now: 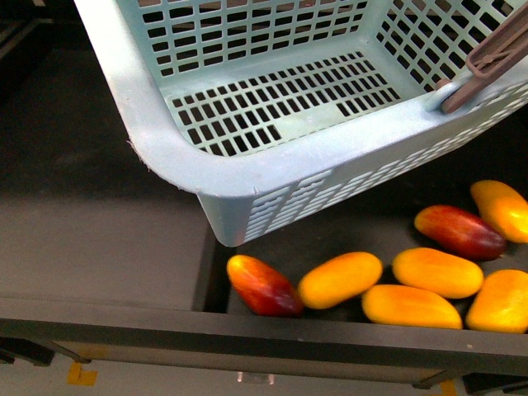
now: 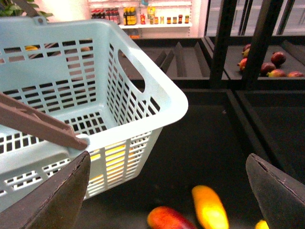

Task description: Pick lemon and mango into basket

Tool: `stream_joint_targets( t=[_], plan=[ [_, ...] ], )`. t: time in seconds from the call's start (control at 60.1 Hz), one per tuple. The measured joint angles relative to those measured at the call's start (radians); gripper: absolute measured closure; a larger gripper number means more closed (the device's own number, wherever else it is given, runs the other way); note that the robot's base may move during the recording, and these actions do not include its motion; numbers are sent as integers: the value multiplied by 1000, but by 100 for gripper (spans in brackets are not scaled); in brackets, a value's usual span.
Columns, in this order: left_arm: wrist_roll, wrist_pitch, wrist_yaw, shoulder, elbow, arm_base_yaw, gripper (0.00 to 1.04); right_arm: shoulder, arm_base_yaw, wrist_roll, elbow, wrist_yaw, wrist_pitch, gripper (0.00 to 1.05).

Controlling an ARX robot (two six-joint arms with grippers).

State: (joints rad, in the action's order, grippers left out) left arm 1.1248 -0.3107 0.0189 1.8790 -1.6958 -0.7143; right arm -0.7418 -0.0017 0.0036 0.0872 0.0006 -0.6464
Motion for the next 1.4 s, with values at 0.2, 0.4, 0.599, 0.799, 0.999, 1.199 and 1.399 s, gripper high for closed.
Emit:
stream_joint_targets(
  t=[0.2,0.4,0.599,0.799,0.999,1.199,1.399],
  plan=[
    [-1,0,-4,0,0,4,100,1,1,0,-1,-5,0,9],
    [-17,0,-37,-1,0,18,100,0,2,0,-1,-4,0,9],
    [-4,0,-5,-1,0,2,100,-137,-68,73,261,66,621,9],
    [6,0,11,-1,0,-6,100,-441,-267,-138,371,-62,391,9],
    [3,0,-14,-1,0,2,100,-903,-451,-565,554,-76,239,9],
    [-2,0,-7,-1,0,1,100,-1144,-475,-858,661,-82,336,9],
    [1,0,4,-1,0,-1,100,-1331,-467,-1051,765,-50,384,9]
  ],
)
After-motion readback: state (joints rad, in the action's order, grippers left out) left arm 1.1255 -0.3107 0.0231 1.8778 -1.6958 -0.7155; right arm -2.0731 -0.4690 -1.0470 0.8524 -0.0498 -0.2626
